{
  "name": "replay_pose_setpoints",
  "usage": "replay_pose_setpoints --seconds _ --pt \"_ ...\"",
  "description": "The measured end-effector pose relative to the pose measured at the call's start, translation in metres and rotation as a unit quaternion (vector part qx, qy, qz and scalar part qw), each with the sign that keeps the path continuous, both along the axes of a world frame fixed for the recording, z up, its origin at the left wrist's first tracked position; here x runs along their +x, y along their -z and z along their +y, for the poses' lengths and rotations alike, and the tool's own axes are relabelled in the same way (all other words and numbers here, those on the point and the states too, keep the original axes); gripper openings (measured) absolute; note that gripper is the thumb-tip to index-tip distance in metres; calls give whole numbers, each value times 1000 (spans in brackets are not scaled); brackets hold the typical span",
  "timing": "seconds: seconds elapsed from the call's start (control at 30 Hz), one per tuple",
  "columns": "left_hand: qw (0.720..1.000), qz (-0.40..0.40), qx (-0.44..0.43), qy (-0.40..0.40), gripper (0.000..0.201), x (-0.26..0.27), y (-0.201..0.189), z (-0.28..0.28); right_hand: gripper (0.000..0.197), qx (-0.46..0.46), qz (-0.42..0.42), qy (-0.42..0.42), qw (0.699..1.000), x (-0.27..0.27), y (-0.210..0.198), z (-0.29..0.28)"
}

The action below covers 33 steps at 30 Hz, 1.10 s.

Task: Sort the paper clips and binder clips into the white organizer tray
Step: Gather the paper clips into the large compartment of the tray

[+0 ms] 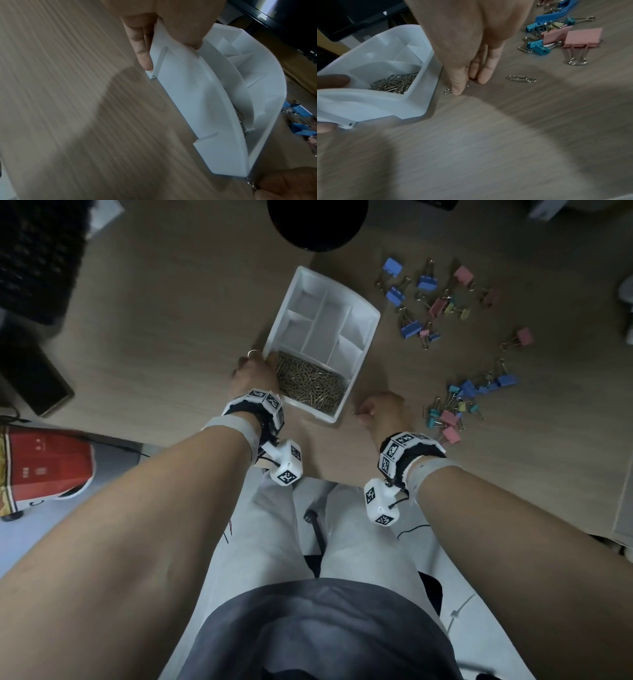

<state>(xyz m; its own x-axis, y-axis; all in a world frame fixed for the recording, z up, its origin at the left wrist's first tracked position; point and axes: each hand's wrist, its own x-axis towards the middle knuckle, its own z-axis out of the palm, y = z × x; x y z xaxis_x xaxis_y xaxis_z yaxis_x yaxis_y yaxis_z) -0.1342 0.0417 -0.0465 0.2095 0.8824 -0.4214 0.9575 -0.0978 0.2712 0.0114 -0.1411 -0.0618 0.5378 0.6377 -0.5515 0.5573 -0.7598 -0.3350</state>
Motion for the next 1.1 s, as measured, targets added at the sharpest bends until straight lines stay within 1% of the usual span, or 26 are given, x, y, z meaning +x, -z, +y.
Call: replay_pose_setpoints --seconds 0.1,0.17,0.27,0.37,0.43,0.47,0.53,0.57,0.6,0.67,0.73,0.83,0.97,1.03,1.1 --pt "1000 0 -6 -3 51 -1 -2 -3 21 -46 -9 -10 999 0 0 7" --pt "1000 -3 -4 -6 52 -1 -2 -5 23 -61 -27 -14 998 0 2 8" --pt "1000 3 2 -6 53 -3 -2 -10 23 -68 -58 -11 996 -2 4 4" --pt "1000 -2 0 -17 53 -5 -3 -17 19 -53 -40 22 998 -4 2 0" --pt "1000 -8 -6 -22 51 -7 -2 -20 19 -24 5 60 998 1 3 -3" --pt "1000 -11 -11 -25 51 -7 -1 -21 15 3 24 90 996 4 3 -4" --pt "999 -13 -15 -37 52 -8 -1 -23 7 89 51 148 984 7 -6 -3" --pt "999 -12 -14 -41 53 -7 -2 -24 7 132 69 156 976 7 -12 -1" --pt "999 -11 -14 -44 53 -6 -2 -26 6 166 94 141 972 5 -20 3" --pt "999 -7 -16 -51 54 -5 -4 -30 7 210 139 81 964 -1 -35 13" --pt "998 0 -20 -61 53 -2 -5 -35 8 224 157 39 961 -5 -40 20" --pt "997 5 -21 -77 51 5 -6 -46 14 212 108 33 971 6 -39 11" --pt "995 9 -25 -91 48 17 -8 -67 14 145 36 87 985 45 -31 -32" --pt "996 11 -25 -90 47 27 -9 -81 22 98 -24 107 989 64 -27 -55" --pt "996 12 -15 -82 48 38 -10 -93 34 33 -65 129 989 77 -25 -73"
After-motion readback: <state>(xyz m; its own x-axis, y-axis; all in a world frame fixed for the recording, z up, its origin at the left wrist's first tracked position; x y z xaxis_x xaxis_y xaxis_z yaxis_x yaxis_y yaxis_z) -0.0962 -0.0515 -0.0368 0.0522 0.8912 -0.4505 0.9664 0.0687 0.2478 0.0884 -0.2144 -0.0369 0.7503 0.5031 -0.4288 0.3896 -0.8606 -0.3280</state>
